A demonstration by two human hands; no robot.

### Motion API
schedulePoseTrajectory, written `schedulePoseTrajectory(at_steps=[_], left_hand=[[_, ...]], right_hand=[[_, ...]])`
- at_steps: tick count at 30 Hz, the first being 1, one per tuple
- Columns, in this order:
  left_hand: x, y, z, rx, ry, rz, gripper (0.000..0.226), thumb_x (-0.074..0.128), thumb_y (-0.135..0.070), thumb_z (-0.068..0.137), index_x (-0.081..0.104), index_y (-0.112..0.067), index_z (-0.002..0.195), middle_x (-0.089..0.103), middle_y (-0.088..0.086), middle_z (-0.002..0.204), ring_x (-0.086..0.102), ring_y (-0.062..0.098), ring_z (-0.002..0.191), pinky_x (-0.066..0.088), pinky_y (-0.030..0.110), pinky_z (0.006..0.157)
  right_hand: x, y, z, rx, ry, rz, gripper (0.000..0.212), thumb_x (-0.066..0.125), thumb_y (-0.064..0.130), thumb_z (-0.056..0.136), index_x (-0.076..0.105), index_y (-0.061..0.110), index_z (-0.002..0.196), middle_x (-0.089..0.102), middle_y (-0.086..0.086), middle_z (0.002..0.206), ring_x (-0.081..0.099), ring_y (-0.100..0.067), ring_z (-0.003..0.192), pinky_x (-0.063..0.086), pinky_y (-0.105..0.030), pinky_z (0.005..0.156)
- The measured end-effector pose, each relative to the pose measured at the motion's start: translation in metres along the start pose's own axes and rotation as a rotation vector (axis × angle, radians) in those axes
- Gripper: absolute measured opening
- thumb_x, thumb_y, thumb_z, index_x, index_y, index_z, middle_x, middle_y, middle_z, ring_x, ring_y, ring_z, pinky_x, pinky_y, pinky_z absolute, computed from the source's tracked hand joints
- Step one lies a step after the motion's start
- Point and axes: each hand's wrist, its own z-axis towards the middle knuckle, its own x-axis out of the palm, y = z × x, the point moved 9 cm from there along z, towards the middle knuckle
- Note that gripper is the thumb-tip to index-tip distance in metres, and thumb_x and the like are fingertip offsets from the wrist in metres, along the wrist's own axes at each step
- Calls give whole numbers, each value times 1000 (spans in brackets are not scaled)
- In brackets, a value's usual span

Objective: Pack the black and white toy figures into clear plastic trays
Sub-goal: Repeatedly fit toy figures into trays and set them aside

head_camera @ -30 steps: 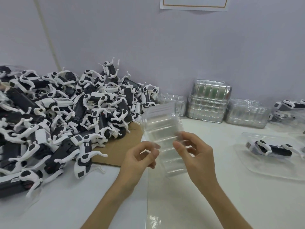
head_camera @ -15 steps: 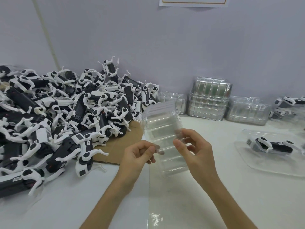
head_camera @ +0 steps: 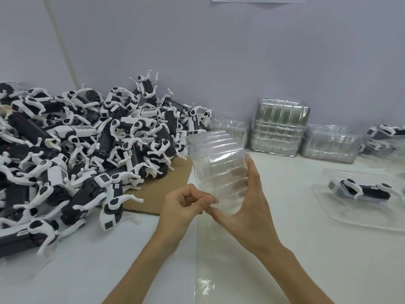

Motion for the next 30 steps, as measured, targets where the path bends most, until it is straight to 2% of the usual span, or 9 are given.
schedulePoseTrajectory(at_steps=[3, 5, 9, 13, 16, 19, 23, 26, 30], left_hand=[[-3, -2, 0, 1, -19, -23, 14, 80, -36, 70, 71, -27, 64, 77, 9, 87, 69, 12, 74, 50, 18, 63], [-6, -4, 1, 8, -28, -21, 17, 83, -32, 74, 71, -27, 64, 77, 8, 88, 69, 13, 72, 51, 20, 63], [-11, -5, 2, 0, -56, -25, 12, 72, -27, 79, 73, -27, 68, 77, 8, 90, 68, 14, 70, 52, 20, 62], [-29, -5, 5, -13, -184, -114, 9, 66, -25, 83, 69, -19, 78, 76, 9, 88, 68, 15, 70, 53, 19, 59], [-44, -1, 6, -31, -294, -203, 11, 62, -21, 86, 64, -12, 90, 75, 4, 81, 68, 13, 66, 53, 19, 58], [-51, 3, 5, -48, -353, -285, 10, 53, -9, 95, 63, -11, 95, 72, -1, 74, 66, 10, 61, 52, 17, 56], [-57, 1, 1, -36, -411, -313, 21, 45, 0, 99, 61, -10, 90, 67, -2, 66, 59, 9, 56, 47, 16, 52], [-62, 1, 0, -32, -460, -312, 23, 45, 1, 98, 61, -11, 85, 62, -4, 60, 55, 8, 52, 45, 16, 49], [-64, 6, 0, -55, -473, -321, 22, 46, 0, 97, 61, -12, 85, 62, -5, 60, 53, 6, 50, 44, 17, 49]], right_hand=[[-4, -1, 2, 8, -26, 76, 117, 89, 49, 65, 16, 32, 155, 49, 15, 125, 55, -10, 106, 47, -15, 81], [-8, -5, 4, 27, -47, 119, 114, 91, 41, 64, 21, 32, 154, 52, 12, 122, 56, -11, 103, 48, -17, 79], [-23, -18, 8, 79, -141, 107, 110, 91, 26, 64, 24, 30, 152, 53, 11, 116, 57, -9, 97, 51, -21, 79], [-55, -37, 13, 132, -312, 91, 108, 88, 13, 66, 25, 30, 151, 53, 9, 116, 56, -12, 94, 51, -23, 82], [-77, -40, 21, 73, -373, -61, 110, 86, 9, 63, 24, 26, 153, 51, 6, 122, 54, -17, 96, 47, -22, 83], [-78, -36, 40, -57, -296, -300, 112, 83, 6, 59, 25, 26, 153, 49, 2, 128, 51, -22, 107, 42, -32, 93], [-55, -44, 69, -219, -111, -625, 109, 81, 5, 57, 32, 22, 153, 50, 0, 130, 44, -21, 114, 26, -29, 97], [-27, -68, 87, -235, 89, -758, 105, 74, 0, 61, 31, 21, 154, 50, -2, 137, 46, -24, 118, 24, -29, 93], [11, -100, 105, -225, 256, -855, 104, 67, -4, 68, 21, 24, 157, 45, -2, 143, 43, -26, 129, 23, -34, 108]])
